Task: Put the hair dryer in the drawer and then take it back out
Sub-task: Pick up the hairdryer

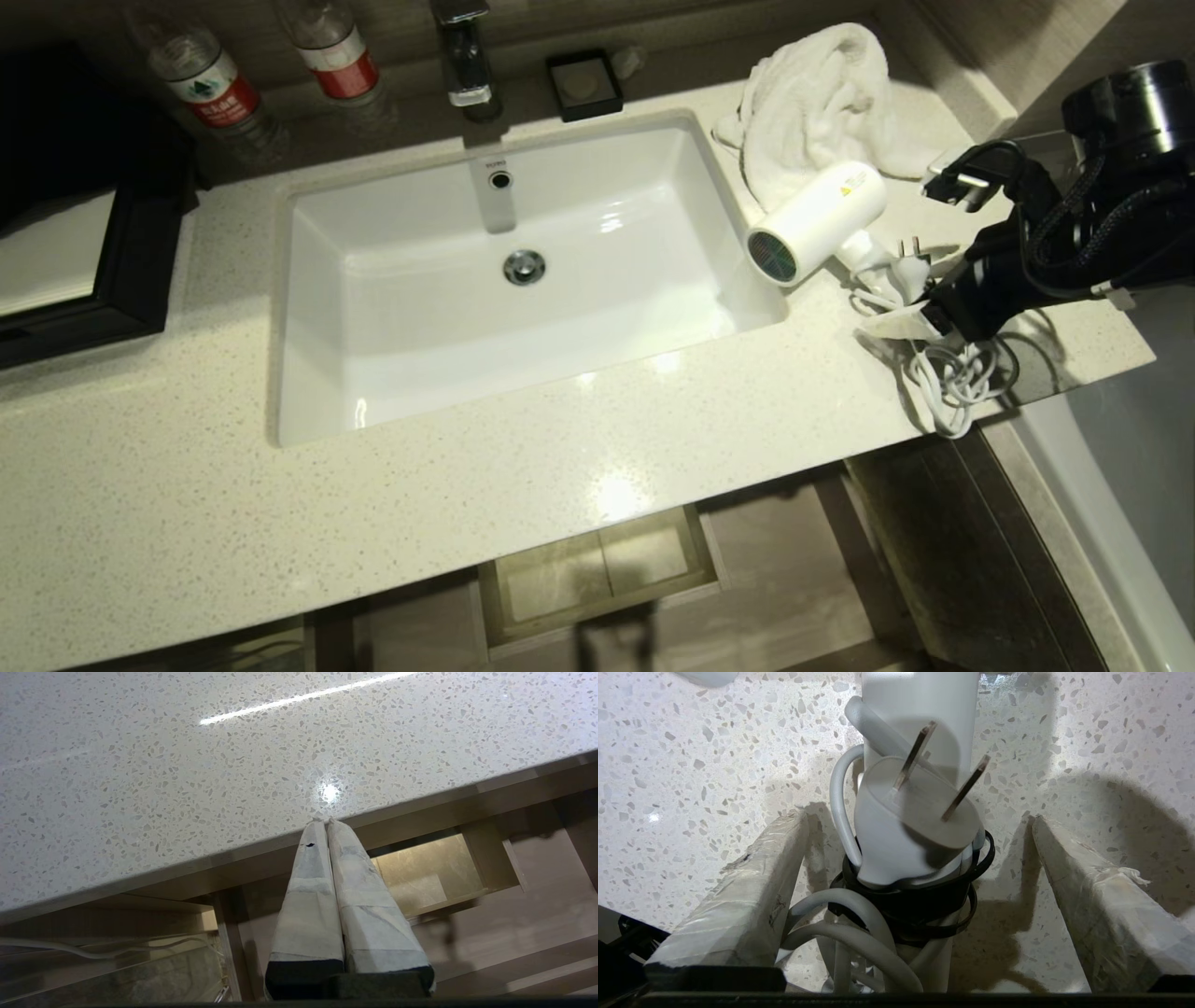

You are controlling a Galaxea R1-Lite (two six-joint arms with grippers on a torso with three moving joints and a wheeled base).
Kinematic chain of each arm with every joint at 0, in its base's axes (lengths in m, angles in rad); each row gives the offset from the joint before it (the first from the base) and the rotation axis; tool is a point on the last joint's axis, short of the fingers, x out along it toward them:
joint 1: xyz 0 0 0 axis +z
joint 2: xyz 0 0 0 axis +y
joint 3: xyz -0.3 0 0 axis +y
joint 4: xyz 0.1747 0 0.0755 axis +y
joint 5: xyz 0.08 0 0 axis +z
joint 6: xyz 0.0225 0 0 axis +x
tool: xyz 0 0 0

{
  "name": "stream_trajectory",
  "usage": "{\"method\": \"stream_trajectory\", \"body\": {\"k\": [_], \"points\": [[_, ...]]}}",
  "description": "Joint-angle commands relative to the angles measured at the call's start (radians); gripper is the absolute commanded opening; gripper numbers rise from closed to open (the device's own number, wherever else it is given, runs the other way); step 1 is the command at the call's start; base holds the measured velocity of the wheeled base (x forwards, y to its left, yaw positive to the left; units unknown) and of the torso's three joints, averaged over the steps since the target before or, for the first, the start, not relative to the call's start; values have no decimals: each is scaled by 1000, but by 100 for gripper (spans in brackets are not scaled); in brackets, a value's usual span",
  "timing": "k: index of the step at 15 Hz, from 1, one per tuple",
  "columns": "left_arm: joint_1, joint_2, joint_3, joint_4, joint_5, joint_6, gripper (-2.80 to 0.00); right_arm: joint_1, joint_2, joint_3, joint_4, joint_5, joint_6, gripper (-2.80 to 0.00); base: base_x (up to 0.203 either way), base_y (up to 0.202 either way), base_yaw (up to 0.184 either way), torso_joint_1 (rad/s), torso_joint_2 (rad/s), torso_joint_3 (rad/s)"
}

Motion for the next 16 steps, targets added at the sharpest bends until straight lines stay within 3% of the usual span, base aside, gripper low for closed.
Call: {"method": "stream_trajectory", "body": {"k": [1, 2, 6, 16], "points": [[0, 0, 0, 0, 0, 0, -280, -3, 19, -2, -5, 1, -5, 0, 0, 0, 0, 0, 0, 0], [0, 0, 1, 0, 0, 0, -280, -6, 21, 2, -15, 2, -6, -280, 0, 0, 0, 0, 0, 0], [0, 0, 2, 0, 0, 0, -280, -9, 22, 15, -26, 0, -52, -280, 0, 0, 0, 0, 0, 0], [0, 0, 0, 0, 0, 0, -280, -50, -62, 27, -34, -2, -44, -280, 0, 0, 0, 0, 0, 0]]}}
